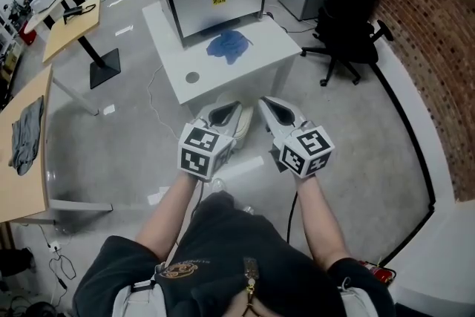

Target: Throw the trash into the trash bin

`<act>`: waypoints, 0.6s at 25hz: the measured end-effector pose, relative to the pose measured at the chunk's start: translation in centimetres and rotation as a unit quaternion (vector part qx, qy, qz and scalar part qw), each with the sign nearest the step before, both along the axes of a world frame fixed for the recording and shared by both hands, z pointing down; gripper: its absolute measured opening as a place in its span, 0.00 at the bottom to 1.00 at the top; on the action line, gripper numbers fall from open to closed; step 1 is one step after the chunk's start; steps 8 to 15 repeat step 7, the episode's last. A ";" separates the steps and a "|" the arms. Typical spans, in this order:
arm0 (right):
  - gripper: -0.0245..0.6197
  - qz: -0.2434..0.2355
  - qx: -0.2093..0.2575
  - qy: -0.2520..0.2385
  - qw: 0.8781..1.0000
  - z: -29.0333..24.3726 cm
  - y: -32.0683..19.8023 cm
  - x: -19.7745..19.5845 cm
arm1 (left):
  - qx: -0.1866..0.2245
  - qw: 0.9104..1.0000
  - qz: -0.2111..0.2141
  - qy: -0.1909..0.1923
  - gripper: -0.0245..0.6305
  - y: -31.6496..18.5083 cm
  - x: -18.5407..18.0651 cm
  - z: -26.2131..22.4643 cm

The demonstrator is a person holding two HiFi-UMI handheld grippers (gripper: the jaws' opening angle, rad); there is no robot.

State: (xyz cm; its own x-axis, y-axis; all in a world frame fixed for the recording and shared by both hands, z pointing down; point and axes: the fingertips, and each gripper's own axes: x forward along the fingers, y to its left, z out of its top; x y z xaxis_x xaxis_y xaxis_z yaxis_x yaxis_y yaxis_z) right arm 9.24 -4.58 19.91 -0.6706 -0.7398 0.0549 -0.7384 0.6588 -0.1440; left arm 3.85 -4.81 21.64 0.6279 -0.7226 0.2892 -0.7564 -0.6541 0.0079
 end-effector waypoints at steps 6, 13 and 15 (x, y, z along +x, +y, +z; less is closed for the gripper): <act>0.04 0.004 0.008 -0.002 1.000 -1.1 0.4 0.2 | 0.008 1.000 0.001 0.003 0.05 0.2 0.0 -1.2; 0.04 0.005 0.009 -0.002 1.000 -1.2 0.5 0.3 | 0.009 1.000 0.002 0.003 0.05 0.2 0.0 -1.3; 0.04 0.005 0.009 -0.002 1.000 -1.2 0.5 0.3 | 0.009 1.000 0.002 0.003 0.05 0.2 0.0 -1.3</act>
